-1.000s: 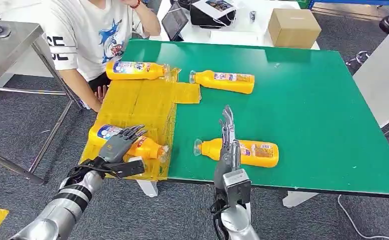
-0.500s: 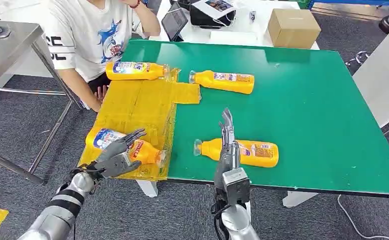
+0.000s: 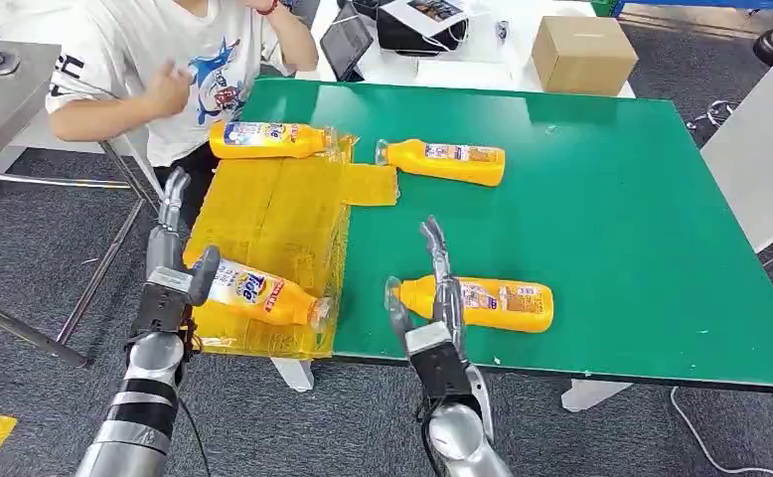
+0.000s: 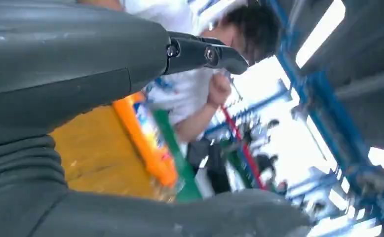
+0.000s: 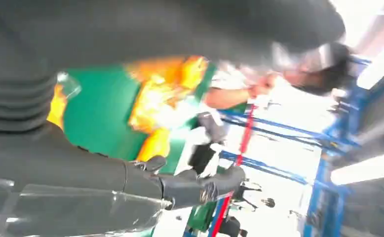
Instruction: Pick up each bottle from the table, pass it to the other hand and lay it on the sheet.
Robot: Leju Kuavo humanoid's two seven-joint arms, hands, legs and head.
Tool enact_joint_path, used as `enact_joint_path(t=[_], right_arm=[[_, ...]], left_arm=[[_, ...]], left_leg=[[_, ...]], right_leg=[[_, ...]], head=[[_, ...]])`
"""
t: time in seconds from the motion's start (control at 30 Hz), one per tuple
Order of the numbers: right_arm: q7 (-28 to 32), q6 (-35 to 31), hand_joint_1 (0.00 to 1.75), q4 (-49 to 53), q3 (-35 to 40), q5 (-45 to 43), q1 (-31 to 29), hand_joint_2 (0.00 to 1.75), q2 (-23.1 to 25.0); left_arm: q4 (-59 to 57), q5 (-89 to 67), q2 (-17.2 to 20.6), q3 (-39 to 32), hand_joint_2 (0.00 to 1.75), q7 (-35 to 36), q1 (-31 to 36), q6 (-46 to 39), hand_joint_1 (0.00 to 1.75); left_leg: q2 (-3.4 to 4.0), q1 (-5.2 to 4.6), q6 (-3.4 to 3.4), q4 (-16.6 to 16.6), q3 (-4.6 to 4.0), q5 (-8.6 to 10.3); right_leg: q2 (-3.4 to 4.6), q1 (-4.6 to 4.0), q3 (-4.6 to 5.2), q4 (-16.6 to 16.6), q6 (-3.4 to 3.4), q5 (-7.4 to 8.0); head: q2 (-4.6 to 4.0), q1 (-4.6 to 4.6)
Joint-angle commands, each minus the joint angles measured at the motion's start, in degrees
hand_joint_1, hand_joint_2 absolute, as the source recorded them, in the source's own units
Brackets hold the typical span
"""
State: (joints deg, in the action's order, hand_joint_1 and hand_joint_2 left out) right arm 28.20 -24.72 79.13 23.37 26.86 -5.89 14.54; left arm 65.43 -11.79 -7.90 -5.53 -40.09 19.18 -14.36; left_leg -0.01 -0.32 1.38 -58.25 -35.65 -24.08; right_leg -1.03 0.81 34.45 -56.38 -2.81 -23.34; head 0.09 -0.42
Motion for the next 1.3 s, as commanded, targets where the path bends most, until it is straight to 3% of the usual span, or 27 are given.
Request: enact_joint_path(t=[0.03,0.13,0.3,0.97,1.3], right_arm=[[-14.46,3.47,0.00,-11.01,-5.78,15.67,-10.54,1.75,-14.57],[-20.53,10.66,0.00,-10.17,-8.24,19.87,-11.07,1.75,-19.23],[-21.98,15.64,0.00,-11.93,-10.16,19.95,-11.38,1.75,-20.99],[-19.00,25.24,0.00,-24.81,-2.82,13.35,-16.37,1.75,-20.60],[-19.58,25.98,0.00,-29.28,-0.30,13.94,-18.71,1.75,-21.17]], left_arm=[[4.84,1.07,-4.08,-2.39,1.75,0.09,-5.21,-1.32,0.00],[5.04,0.70,-4.64,-1.24,1.75,0.09,-9.12,-0.97,0.00],[1.08,-0.41,-5.05,0.48,1.75,0.16,-9.83,0.50,0.00],[-6.11,-0.88,-4.36,1.16,1.75,0.09,-5.91,1.03,0.00],[-8.34,-0.65,-4.45,1.59,1.75,0.09,-4.79,1.49,0.00]], left_leg=[[-0.01,0.02,-0.01,0.09,0.21,-0.01],[-0.01,-0.05,0.01,0.07,0.21,-0.04],[-0.15,-0.10,-0.01,0.03,0.20,-0.07],[-0.04,-0.02,-0.01,0.01,0.10,-0.07],[-0.04,0.02,-0.05,0.04,0.28,-0.09]], right_leg=[[0.05,-0.01,-0.25,0.15,0.01,0.02],[0.06,0.05,-0.27,0.13,-0.01,0.00],[-0.03,0.11,-0.28,0.15,-0.01,-0.03],[0.06,0.01,-0.15,0.11,0.00,0.00],[0.06,-0.03,-0.32,0.17,0.05,-0.02]], head=[[0.00,0.02],[0.00,0.02],[0.00,0.02],[0.00,0.02],[0.00,0.00]])
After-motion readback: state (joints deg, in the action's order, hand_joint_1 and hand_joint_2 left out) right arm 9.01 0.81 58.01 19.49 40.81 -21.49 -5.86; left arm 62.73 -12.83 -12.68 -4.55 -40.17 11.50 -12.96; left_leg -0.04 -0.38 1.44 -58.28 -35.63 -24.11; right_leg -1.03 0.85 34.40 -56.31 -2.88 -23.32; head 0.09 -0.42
